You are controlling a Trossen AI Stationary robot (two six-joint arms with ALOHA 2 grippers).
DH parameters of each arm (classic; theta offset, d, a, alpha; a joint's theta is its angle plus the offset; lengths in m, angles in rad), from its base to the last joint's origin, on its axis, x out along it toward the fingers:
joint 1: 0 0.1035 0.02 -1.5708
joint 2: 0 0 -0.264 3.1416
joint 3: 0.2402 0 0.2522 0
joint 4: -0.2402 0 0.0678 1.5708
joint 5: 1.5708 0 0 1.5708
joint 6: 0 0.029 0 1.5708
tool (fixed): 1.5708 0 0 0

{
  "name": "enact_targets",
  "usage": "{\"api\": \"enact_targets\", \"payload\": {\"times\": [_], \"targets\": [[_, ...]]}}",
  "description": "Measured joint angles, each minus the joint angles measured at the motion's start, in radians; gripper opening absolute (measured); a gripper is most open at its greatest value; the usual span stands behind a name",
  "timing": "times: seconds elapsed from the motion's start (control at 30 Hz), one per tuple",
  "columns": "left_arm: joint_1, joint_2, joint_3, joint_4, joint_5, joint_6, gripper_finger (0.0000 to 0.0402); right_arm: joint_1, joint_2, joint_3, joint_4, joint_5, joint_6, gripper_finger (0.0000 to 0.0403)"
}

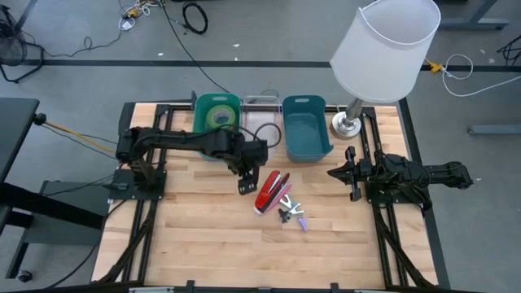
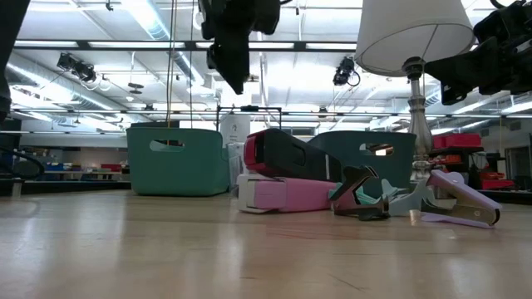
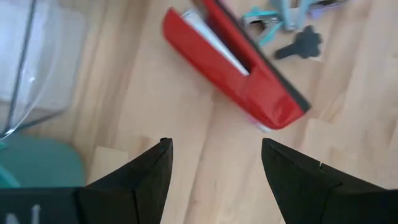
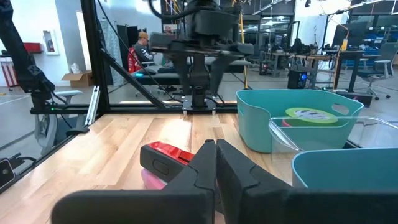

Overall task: Pick and place Stapler, Stapler remover, tape
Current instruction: Put the red stapler into the transparent bin

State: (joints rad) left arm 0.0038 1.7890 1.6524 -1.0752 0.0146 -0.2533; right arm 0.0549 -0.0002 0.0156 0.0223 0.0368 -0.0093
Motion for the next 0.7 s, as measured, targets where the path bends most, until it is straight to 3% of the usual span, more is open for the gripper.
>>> {"api": "enact_targets", "payload": {"times": [0.3,0.7], "targets": [[-0.065,0.0,0.0,0.065,-0.003,-0.06,0.0248,0.0,0.0,0.0,0.0,0.0,0.0,0.0016],[-0.145,0.001,0.0,0.181,-0.012,-0.332,0.0248,0.0,0.0,0.0,0.0,0.0,0.0,0.0016]]}}
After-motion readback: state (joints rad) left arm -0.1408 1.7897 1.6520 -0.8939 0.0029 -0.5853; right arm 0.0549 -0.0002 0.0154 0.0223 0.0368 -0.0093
